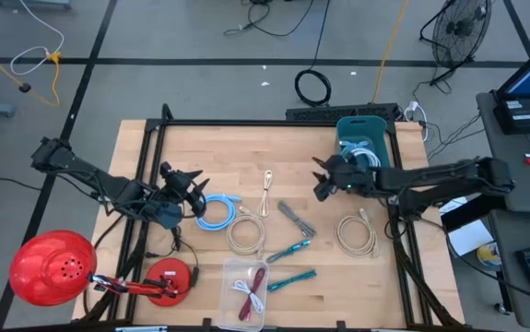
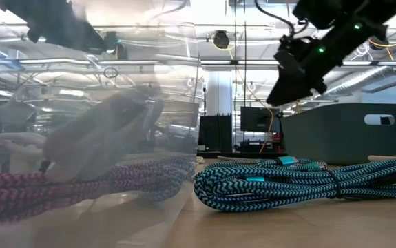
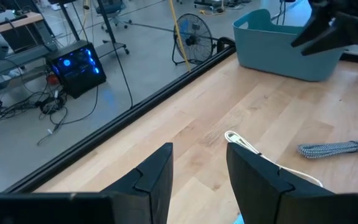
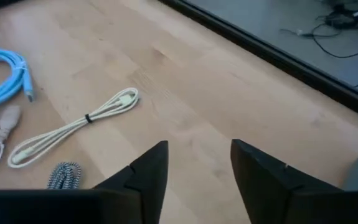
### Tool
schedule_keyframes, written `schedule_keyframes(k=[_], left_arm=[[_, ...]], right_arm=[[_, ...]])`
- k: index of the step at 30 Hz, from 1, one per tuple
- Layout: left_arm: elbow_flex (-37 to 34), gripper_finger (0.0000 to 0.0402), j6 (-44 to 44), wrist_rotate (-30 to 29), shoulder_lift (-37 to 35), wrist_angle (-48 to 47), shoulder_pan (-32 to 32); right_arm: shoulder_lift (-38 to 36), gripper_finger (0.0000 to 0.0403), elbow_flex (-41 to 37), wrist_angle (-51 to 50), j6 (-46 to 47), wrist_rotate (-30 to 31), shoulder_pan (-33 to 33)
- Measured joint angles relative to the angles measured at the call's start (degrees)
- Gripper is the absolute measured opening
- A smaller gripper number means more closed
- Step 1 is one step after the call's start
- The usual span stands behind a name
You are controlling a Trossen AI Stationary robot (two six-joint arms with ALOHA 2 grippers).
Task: Pick & Place USB Port
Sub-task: Put the white charger cable into the transparent bin
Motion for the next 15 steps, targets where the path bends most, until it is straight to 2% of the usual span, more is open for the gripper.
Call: schedule_keyframes(k=[6,15], left_arm=[[0.0,0.0154,-0.02,0.48,0.41,0.02,1.19],[-0.04,0.0154,-0.14,2.74,4.38,0.37,3.79]], right_arm=[[0.59,0.0189,-3.2,6.44,-1.37,-9.85,0.69],[7.67,0.0197,-3.2,12.68,0.82,-16.26,3.0]])
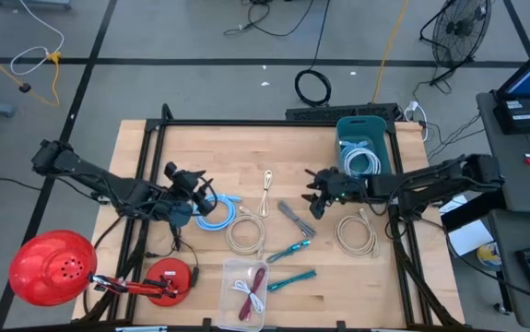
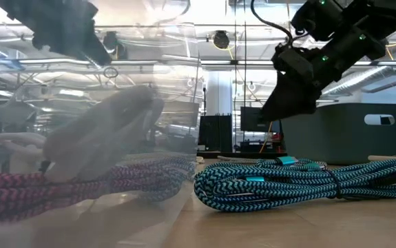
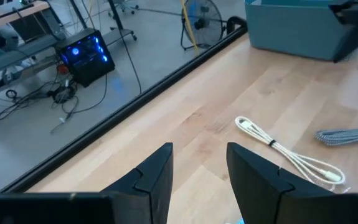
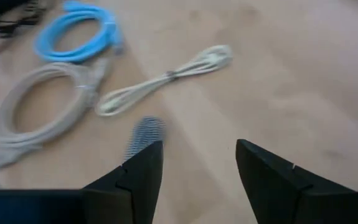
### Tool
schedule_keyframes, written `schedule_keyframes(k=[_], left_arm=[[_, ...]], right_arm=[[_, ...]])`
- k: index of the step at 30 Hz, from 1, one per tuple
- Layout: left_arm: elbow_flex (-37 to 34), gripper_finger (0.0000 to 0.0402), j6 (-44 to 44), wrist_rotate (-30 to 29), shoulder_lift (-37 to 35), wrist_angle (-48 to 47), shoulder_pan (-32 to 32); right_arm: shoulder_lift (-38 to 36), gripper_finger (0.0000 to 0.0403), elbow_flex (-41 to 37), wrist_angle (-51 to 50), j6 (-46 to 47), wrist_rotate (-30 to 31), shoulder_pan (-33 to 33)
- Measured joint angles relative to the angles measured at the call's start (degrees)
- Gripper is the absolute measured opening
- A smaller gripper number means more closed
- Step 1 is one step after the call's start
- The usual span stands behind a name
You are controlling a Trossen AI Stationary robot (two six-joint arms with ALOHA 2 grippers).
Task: Pick & Place USB Port
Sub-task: Put the white charger cable into the transparent bin
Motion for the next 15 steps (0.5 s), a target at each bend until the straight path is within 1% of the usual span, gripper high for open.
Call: schedule_keyframes(k=[2,6,10,15], left_arm=[[0.0,0.0154,-0.01,0.68,0.7,-0.02,0.88],[-0.02,0.0154,0.16,1.79,1.27,0.0,2.07],[-0.02,0.0154,-0.16,1.96,1.26,0.02,2.3],[-0.02,0.0154,-0.39,1.96,1.26,0.06,2.3]], right_arm=[[1.34,0.0197,0.0,2.35,0.73,-1.11,1.18],[3.77,0.0197,0.02,6.64,1.12,-1.17,3.91],[5.45,0.0197,0.67,6.91,1.13,-1.07,5.53],[6.17,0.0197,2.12,7.04,0.89,-1.01,5.98]])
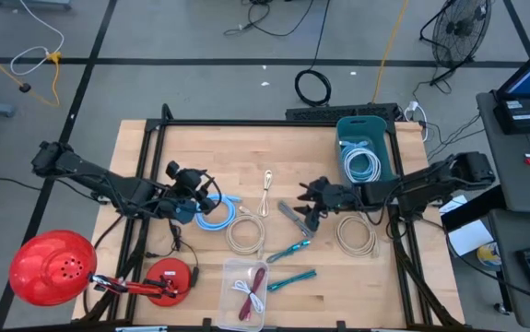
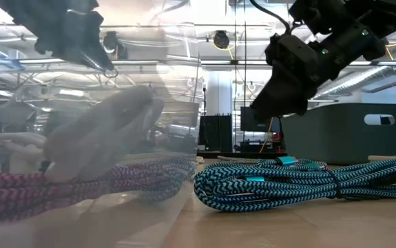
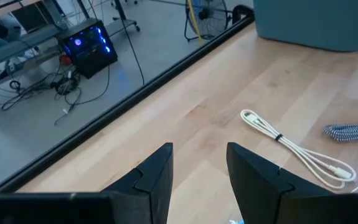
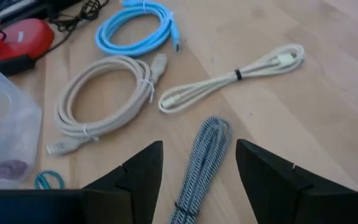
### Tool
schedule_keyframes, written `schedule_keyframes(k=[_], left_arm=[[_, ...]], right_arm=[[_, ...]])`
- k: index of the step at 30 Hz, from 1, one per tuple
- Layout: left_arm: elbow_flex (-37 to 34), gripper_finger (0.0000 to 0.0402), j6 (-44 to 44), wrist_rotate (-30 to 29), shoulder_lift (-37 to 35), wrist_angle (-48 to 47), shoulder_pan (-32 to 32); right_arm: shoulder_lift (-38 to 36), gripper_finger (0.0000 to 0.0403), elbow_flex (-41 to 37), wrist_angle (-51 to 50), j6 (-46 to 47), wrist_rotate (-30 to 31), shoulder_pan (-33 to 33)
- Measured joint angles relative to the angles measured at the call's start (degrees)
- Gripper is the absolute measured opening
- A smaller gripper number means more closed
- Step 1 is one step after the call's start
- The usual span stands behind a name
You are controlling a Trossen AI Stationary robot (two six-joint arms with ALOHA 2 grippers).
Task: Pick & Place USB Port
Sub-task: Put the white charger cable into the transparent bin
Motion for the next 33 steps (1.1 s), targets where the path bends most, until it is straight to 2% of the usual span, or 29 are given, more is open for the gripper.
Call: schedule_keyframes(k=[9,16,20,24,29,31,33], left_arm=[[0.0,0.0154,-0.1,-0.02,0.0,0.01,0.0],[0.0,0.0154,-0.49,-0.04,0.0,0.09,0.0],[0.0,0.0154,-0.58,-0.07,0.0,0.1,0.0],[0.0,0.0154,-0.41,-0.09,0.0,0.09,0.0],[0.0,0.0154,-0.34,-0.1,0.0,-0.03,0.0],[0.0,0.0154,-0.34,-0.18,0.0,-0.02,0.02],[0.0,0.0154,0.09,-0.22,0.0,-0.04,0.15]], right_arm=[[0.02,0.0197,4.24,-0.08,-4.69,0.12,-0.57],[1.74,0.0197,9.19,-0.43,-7.69,-0.42,-5.88],[5.65,0.0197,12.77,-0.28,-8.29,-4.53,-10.17],[11.16,0.0196,16.2,-1.04,-13.31,-9.42,-13.63],[18.02,0.0196,23.83,-11.73,-17.62,-14.91,-17.14],[20.9,0.0196,27.85,-18.32,-17.52,-14.29,-17.68],[24.08,0.0196,32.06,-22.95,-13.67,-10.84,-17.94]])
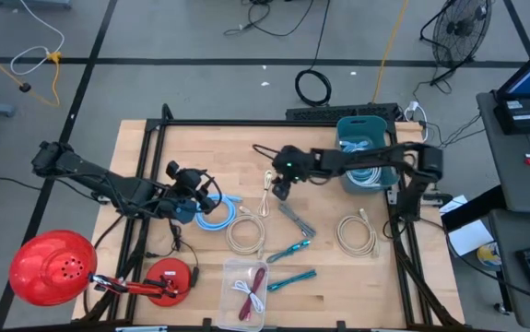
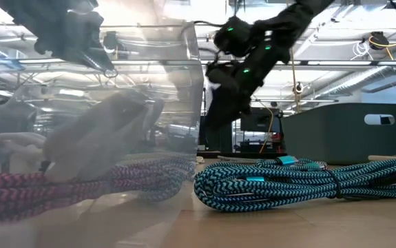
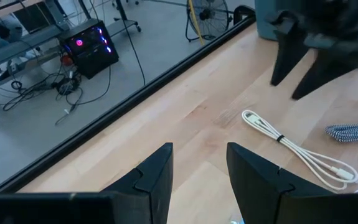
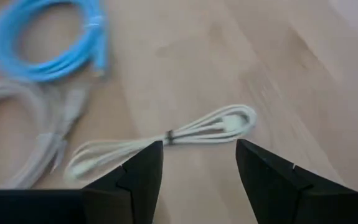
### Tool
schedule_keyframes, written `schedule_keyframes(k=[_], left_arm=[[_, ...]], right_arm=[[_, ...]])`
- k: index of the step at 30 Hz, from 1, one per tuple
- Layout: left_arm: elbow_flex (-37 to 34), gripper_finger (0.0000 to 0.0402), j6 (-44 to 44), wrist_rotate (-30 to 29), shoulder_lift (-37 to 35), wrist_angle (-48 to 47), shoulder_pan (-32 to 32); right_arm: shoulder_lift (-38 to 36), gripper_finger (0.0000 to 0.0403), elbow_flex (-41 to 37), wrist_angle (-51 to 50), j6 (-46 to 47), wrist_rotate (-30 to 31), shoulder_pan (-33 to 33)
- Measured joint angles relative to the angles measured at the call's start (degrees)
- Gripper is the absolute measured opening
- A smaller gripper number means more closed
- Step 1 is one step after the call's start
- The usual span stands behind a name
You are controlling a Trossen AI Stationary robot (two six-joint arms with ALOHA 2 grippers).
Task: Pick & Place USB Port
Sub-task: Put the white charger cable into the transparent bin
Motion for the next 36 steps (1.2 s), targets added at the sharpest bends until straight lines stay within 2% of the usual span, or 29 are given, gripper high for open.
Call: schedule_keyframes(k=[3,7,15,28,36], left_arm=[[0.01,0.0154,0.0,0.0,0.0,0.06,0.26],[0.0,0.0154,-0.2,0.03,0.0,0.06,0.26],[0.02,0.0154,0.0,0.19,-0.01,0.02,0.22],[0.02,0.0154,-0.22,0.17,0.0,0.04,0.22],[0.02,0.0154,0.04,0.15,-0.01,-0.05,0.22]], right_arm=[[3.95,0.0196,4.75,-5.79,6.71,1.84,0.0],[6.43,0.0196,8.59,-6.89,11.46,1.86,0.73],[7.89,0.0196,11.32,-12.0,18.2,2.19,3.91],[9.69,0.0196,11.46,-8.73,19.29,6.0,6.62],[16.4,0.0196,11.5,-5.47,19.55,2.08,6.71]])
